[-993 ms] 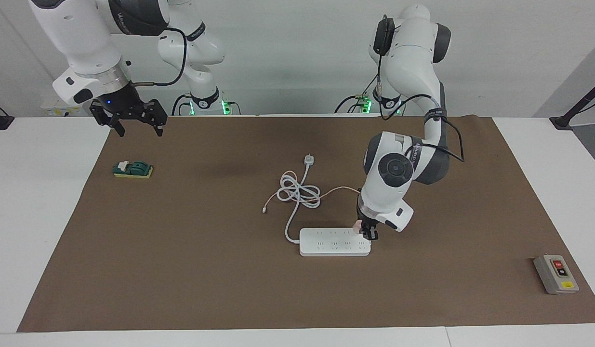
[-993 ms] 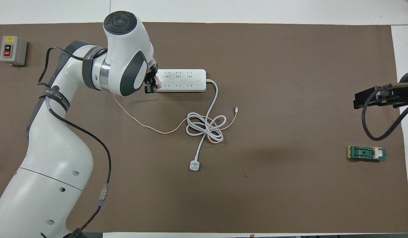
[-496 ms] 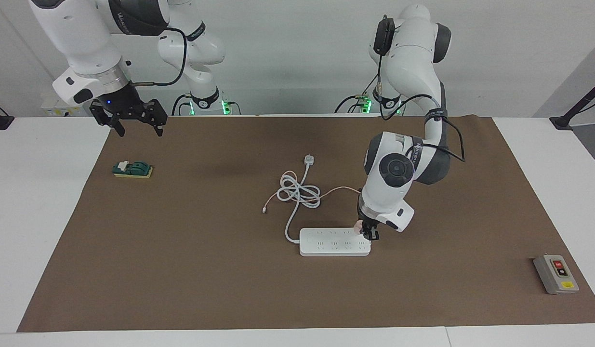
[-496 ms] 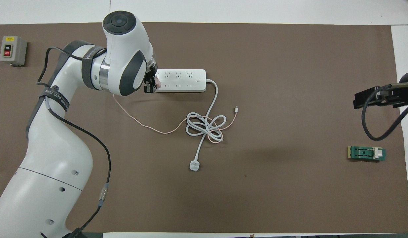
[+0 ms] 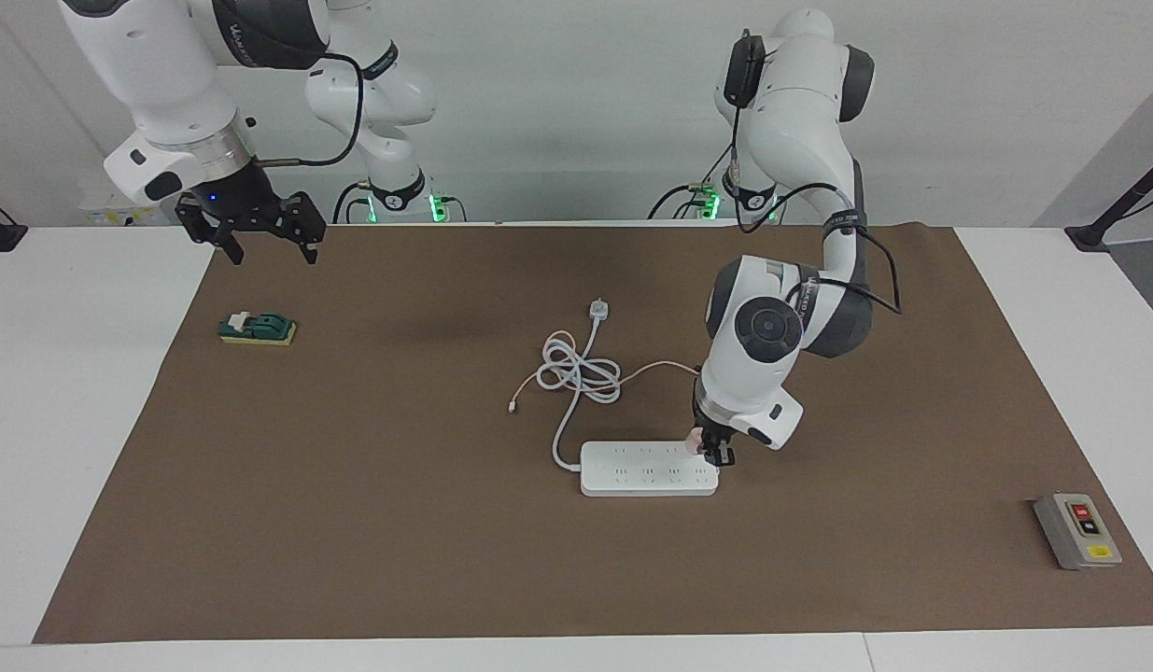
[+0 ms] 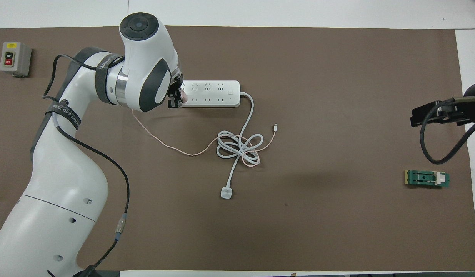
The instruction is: Plug charger into power strip
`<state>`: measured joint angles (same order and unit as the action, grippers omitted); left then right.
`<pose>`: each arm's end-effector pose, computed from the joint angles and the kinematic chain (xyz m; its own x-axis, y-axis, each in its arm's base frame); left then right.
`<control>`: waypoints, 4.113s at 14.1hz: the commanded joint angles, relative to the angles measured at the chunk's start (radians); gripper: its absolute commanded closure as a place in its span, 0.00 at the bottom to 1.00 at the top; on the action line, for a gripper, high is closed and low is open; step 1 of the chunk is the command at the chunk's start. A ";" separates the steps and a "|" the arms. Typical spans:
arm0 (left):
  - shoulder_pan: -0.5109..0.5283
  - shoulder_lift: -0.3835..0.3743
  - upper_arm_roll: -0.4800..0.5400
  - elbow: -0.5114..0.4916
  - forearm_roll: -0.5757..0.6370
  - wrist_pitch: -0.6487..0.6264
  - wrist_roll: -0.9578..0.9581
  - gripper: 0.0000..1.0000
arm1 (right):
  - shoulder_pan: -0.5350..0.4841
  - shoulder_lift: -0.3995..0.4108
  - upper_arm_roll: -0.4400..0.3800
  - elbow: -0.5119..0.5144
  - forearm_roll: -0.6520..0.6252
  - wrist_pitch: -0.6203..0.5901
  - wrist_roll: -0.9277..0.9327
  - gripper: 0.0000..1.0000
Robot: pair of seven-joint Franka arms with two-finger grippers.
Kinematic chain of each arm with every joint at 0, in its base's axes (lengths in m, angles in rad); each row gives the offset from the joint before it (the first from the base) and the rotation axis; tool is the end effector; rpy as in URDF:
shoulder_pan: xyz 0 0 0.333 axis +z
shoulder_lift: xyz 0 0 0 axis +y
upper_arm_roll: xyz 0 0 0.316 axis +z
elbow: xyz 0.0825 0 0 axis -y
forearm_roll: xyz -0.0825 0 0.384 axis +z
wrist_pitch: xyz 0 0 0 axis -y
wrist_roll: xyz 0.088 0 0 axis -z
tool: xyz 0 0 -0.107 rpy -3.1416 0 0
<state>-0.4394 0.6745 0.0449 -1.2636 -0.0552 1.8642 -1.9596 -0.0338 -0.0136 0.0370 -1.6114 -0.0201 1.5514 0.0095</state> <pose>0.6689 -0.2915 0.3545 -0.0032 1.0000 0.0060 0.9970 0.0036 -0.0767 0.5472 -0.0003 0.6112 0.9989 -0.0067 -0.0462 -0.0058 -0.9998 0.0210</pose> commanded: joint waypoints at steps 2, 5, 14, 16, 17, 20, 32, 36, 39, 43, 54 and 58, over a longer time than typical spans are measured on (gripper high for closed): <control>-0.010 0.054 0.007 0.015 0.018 0.033 0.002 1.00 | -0.008 -0.022 0.004 -0.022 -0.004 -0.002 -0.028 0.00; -0.010 0.059 0.007 0.013 0.018 0.041 0.001 1.00 | -0.008 -0.022 0.004 -0.022 -0.004 -0.002 -0.028 0.00; -0.018 0.071 0.007 0.007 0.032 0.038 0.004 1.00 | -0.006 -0.022 0.004 -0.022 -0.004 -0.002 -0.028 0.00; -0.018 0.073 0.006 0.006 0.035 0.036 0.008 1.00 | -0.006 -0.022 0.006 -0.022 -0.004 -0.002 -0.028 0.00; -0.018 0.073 0.006 0.004 0.043 0.036 0.010 1.00 | -0.006 -0.022 0.004 -0.022 -0.004 -0.002 -0.028 0.00; -0.018 0.079 0.006 0.004 0.044 0.038 0.008 1.00 | -0.006 -0.022 0.006 -0.022 -0.004 -0.002 -0.028 0.00; -0.002 0.056 0.009 0.004 0.038 0.017 0.016 1.00 | -0.005 -0.022 0.006 -0.022 -0.004 -0.002 -0.028 0.00; -0.002 0.045 0.010 0.006 0.037 0.006 0.021 1.00 | -0.005 -0.022 0.006 -0.022 -0.004 -0.004 -0.028 0.00; -0.004 0.056 0.009 0.004 0.038 0.019 0.021 1.00 | -0.005 -0.022 0.006 -0.022 -0.004 -0.004 -0.028 0.00; -0.010 0.062 0.009 0.001 0.035 0.020 0.008 1.00 | -0.005 -0.022 0.006 -0.022 -0.004 -0.004 -0.028 0.00; -0.033 0.077 0.009 -0.005 0.038 0.059 -0.001 1.00 | -0.005 -0.023 0.004 -0.024 -0.004 -0.002 -0.028 0.00; -0.042 0.073 0.009 -0.023 0.040 0.061 -0.001 1.00 | -0.006 -0.023 0.006 -0.022 -0.004 -0.002 -0.028 0.00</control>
<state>-0.4556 0.6948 0.0478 -1.2607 -0.0115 1.8714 -1.9545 -0.0328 -0.0144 0.0381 -1.6115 -0.0201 1.5514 0.0094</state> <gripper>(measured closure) 0.709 0.000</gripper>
